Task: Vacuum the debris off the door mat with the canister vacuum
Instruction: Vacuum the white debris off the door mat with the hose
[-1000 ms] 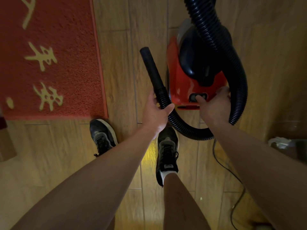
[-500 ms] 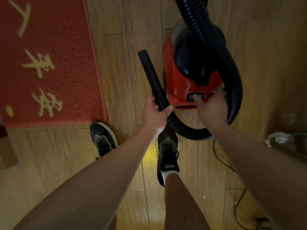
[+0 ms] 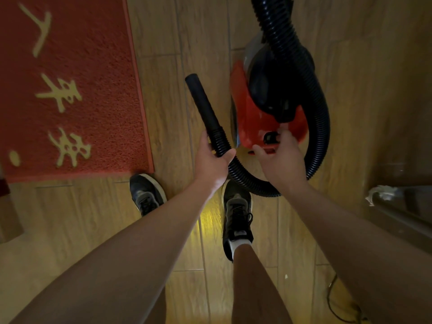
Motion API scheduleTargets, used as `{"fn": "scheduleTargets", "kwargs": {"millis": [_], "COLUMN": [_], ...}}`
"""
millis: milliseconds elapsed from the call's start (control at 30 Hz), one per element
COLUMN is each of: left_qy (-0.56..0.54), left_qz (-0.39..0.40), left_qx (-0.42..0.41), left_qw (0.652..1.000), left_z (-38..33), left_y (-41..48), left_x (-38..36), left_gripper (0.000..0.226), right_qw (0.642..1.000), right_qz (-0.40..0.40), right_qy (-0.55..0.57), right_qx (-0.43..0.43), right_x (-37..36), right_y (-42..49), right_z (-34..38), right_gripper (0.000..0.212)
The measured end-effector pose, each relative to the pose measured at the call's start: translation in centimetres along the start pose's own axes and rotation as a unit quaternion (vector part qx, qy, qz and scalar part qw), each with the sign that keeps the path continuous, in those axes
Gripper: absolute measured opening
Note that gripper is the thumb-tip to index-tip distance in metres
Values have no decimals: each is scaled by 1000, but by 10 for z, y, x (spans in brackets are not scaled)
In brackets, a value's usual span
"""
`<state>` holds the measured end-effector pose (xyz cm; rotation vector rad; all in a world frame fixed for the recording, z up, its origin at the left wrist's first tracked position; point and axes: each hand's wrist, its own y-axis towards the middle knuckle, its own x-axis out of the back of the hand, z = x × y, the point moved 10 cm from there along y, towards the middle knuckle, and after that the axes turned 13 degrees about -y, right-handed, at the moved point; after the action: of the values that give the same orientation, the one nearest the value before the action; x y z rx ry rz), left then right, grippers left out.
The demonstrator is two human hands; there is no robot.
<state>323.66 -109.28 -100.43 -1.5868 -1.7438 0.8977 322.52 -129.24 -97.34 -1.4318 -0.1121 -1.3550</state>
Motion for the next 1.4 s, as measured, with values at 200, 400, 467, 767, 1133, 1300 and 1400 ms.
{"fn": "scheduleTargets", "kwargs": {"millis": [200, 400, 467, 767, 1133, 1300, 1400], "left_qy": [0, -16, -14, -46, -118, -140, -146], "left_qz": [-13, -29, -36, -72, -101, -108, -105], "left_qx": [2, 3, -9, -51, -16, 11, 28], "left_qw": [1000, 999, 999, 995, 988, 984, 983], "left_z": [-10, -24, -32, -52, -53, -51, -53], "left_y": [1, 1, 1, 7, 20, 30, 35], "left_x": [32, 73, 89, 165, 239, 260, 268], "left_gripper": [62, 57, 58, 58, 43, 32, 27], "right_qw": [996, 979, 969, 917, 875, 868, 866], "right_qz": [24, 52, 57, 22, -13, -28, -38], "right_qy": [-62, -153, -186, -313, -372, -378, -380], "right_qx": [56, 128, 153, 245, 310, 320, 324], "right_x": [-6, -19, -24, -28, -37, -33, -31], "right_y": [-12, -20, -21, -26, -32, -26, -23], "right_z": [45, 105, 124, 215, 306, 336, 352], "right_gripper": [67, 62, 59, 48, 46, 50, 54]}}
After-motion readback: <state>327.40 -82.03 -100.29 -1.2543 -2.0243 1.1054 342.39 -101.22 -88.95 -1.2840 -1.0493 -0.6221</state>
